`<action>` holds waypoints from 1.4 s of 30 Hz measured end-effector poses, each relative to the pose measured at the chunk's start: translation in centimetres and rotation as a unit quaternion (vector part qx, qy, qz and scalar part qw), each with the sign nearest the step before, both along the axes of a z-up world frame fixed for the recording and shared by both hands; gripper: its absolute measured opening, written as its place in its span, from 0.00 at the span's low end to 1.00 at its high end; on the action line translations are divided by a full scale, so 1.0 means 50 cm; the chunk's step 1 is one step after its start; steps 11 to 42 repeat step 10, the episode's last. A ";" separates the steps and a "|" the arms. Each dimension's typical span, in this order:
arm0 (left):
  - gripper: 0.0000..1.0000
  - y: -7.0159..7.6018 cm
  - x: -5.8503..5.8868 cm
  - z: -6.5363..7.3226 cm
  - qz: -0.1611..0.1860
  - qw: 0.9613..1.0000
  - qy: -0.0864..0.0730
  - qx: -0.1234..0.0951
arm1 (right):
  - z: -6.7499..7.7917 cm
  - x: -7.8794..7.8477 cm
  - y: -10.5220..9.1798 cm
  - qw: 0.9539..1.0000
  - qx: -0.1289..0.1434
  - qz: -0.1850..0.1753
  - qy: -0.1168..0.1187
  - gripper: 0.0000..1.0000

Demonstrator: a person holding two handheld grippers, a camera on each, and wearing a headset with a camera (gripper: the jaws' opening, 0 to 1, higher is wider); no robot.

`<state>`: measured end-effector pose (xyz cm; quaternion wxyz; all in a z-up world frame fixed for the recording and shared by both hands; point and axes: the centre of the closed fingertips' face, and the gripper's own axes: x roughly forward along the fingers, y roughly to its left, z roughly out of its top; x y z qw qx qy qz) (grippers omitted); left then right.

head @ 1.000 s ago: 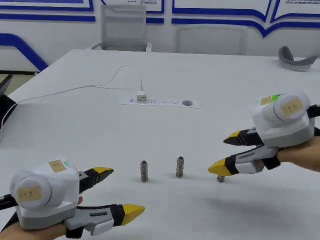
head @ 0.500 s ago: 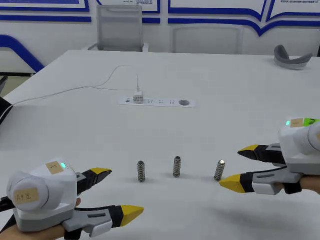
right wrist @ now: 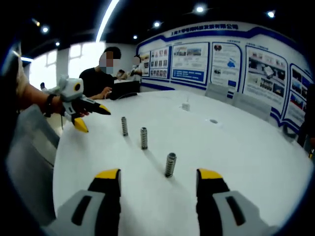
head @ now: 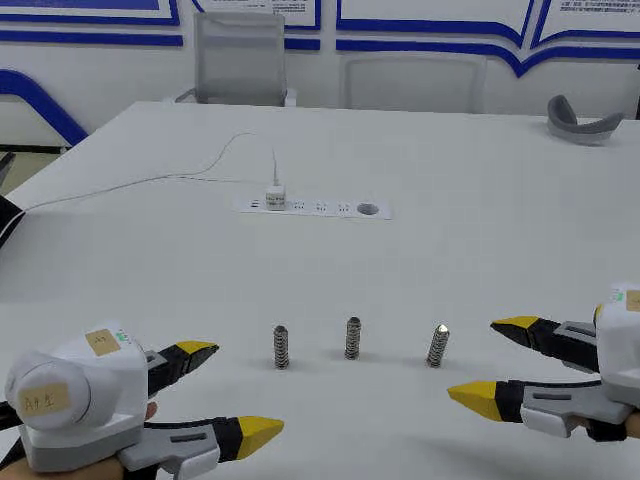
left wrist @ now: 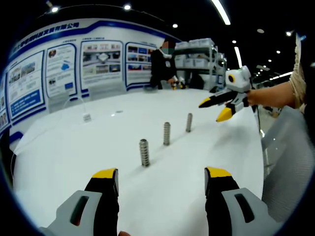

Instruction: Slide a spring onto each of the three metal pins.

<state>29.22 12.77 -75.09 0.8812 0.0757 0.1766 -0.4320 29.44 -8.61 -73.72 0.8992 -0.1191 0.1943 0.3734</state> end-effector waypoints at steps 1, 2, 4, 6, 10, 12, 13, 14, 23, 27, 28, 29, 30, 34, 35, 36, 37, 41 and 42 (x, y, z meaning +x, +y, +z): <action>0.72 0.000 -0.001 0.000 0.000 1.000 0.000 0.000 | -0.001 0.001 -0.001 1.000 0.001 -0.001 0.000 0.63; 0.72 0.000 -0.001 -0.001 0.000 1.000 0.001 -0.001 | -0.002 0.001 -0.001 1.000 0.004 -0.003 0.001 0.63; 0.72 0.000 -0.003 -0.003 0.000 1.000 0.001 -0.001 | -0.004 0.000 -0.001 1.000 0.002 -0.005 -0.001 0.64; 0.72 0.001 -0.003 -0.003 0.001 1.000 0.002 -0.002 | -0.004 -0.001 0.000 1.000 0.004 -0.006 -0.002 0.64; 0.72 0.004 -0.002 -0.003 0.003 1.000 0.001 -0.003 | -0.004 0.000 -0.002 1.000 0.012 -0.016 -0.004 0.64; 0.72 0.004 -0.002 -0.003 0.003 1.000 0.001 -0.003 | -0.004 0.000 -0.002 1.000 0.012 -0.016 -0.004 0.64; 0.72 0.004 -0.002 -0.003 0.003 1.000 0.001 -0.003 | -0.004 0.000 -0.002 1.000 0.012 -0.016 -0.004 0.64; 0.72 0.004 -0.002 -0.003 0.003 1.000 0.001 -0.003 | -0.004 0.000 -0.002 1.000 0.012 -0.016 -0.004 0.64; 0.72 0.004 -0.002 -0.003 0.003 1.000 0.001 -0.003 | -0.004 0.000 -0.002 1.000 0.012 -0.016 -0.004 0.64; 0.72 0.004 -0.002 -0.003 0.003 1.000 0.001 -0.003 | -0.004 0.000 -0.002 1.000 0.012 -0.016 -0.004 0.64; 0.72 0.004 -0.002 -0.003 0.003 1.000 0.001 -0.003 | -0.004 0.000 -0.002 1.000 0.012 -0.016 -0.004 0.64; 0.72 0.004 -0.002 -0.003 0.003 1.000 0.001 -0.003 | -0.004 0.000 -0.002 1.000 0.012 -0.016 -0.004 0.64; 0.72 0.004 -0.002 -0.003 0.003 1.000 0.001 -0.003 | -0.004 0.000 -0.002 1.000 0.012 -0.016 -0.004 0.64; 0.72 0.004 -0.002 -0.003 0.003 1.000 0.001 -0.003 | -0.004 0.000 -0.002 1.000 0.012 -0.016 -0.004 0.64; 0.72 0.004 -0.002 -0.003 0.003 1.000 0.001 -0.003 | -0.004 0.000 -0.002 1.000 0.012 -0.016 -0.004 0.64; 0.72 0.004 -0.002 -0.003 0.003 1.000 0.001 -0.003 | -0.004 0.000 -0.002 1.000 0.012 -0.016 -0.004 0.64; 0.72 0.004 -0.002 -0.003 0.003 1.000 0.001 -0.003 | -0.004 0.000 -0.002 1.000 0.012 -0.016 -0.004 0.64; 0.72 0.004 -0.002 -0.003 0.003 1.000 0.001 -0.003 | -0.004 0.000 -0.002 1.000 0.012 -0.016 -0.004 0.64; 0.72 0.004 -0.002 -0.003 0.003 1.000 0.001 -0.003 | -0.004 0.000 -0.002 1.000 0.012 -0.016 -0.004 0.64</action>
